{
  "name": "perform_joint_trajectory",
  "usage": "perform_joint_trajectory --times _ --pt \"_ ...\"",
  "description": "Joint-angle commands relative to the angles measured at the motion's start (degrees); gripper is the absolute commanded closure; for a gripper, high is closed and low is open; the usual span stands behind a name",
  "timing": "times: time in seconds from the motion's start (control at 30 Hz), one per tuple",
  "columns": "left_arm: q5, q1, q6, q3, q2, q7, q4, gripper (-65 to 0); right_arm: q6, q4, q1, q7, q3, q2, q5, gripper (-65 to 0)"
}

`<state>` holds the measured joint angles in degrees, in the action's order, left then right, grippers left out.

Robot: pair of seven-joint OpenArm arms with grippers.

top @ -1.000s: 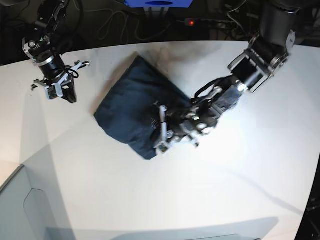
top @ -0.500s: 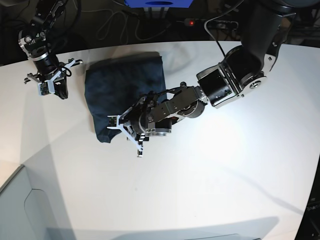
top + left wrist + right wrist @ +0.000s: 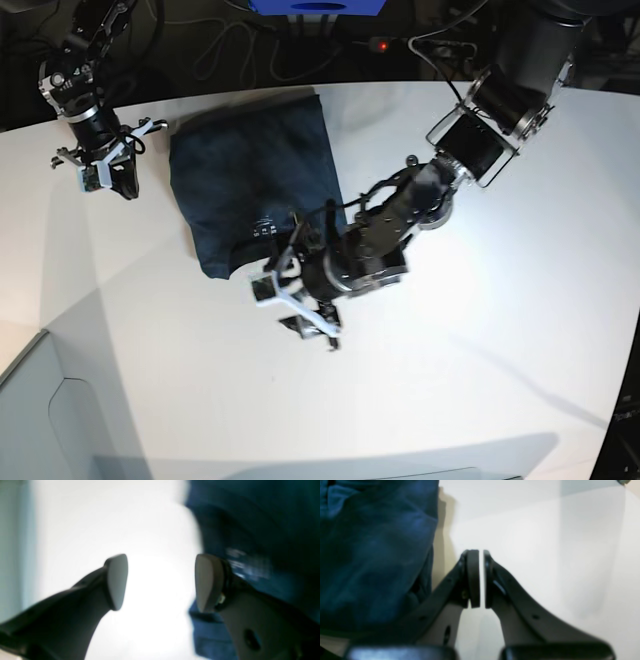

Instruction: Fold the T-shirt properly

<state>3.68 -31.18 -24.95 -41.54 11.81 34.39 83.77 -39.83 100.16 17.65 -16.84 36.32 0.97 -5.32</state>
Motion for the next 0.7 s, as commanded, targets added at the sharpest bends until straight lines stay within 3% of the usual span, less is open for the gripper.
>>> perform_joint_trajectory --times 0.0,0.17,0.3,0.47,0.67 --pt "-0.30 0.28 0.11 2.81 0.36 -0.68 3.57 -40.3 -0.17 0.63 -0.29 1.68 0.21 -0.58 1.15 -0.2" --pt "-0.30 8.01 0.11 15.82 4.05 -0.59 13.33 -40.3 -0.17 -3.24 -0.64 1.68 0.12 -0.58 1.15 -0.2" --pt "-0.65 17.07 0.11 30.07 6.43 -0.59 19.05 -40.3 -0.17 -6.23 -0.99 1.68 -0.40 -0.49 1.15 -0.2" --pt "-0.83 27.71 0.11 47.56 5.02 -0.68 20.98 -40.3 -0.17 -6.75 1.30 2.03 -5.50 -0.49 1.23 -0.2" --pt "-0.83 34.74 0.11 58.46 2.65 -0.68 21.07 -40.3 -0.17 -6.58 3.67 2.29 -9.72 -0.49 1.32 -0.2"
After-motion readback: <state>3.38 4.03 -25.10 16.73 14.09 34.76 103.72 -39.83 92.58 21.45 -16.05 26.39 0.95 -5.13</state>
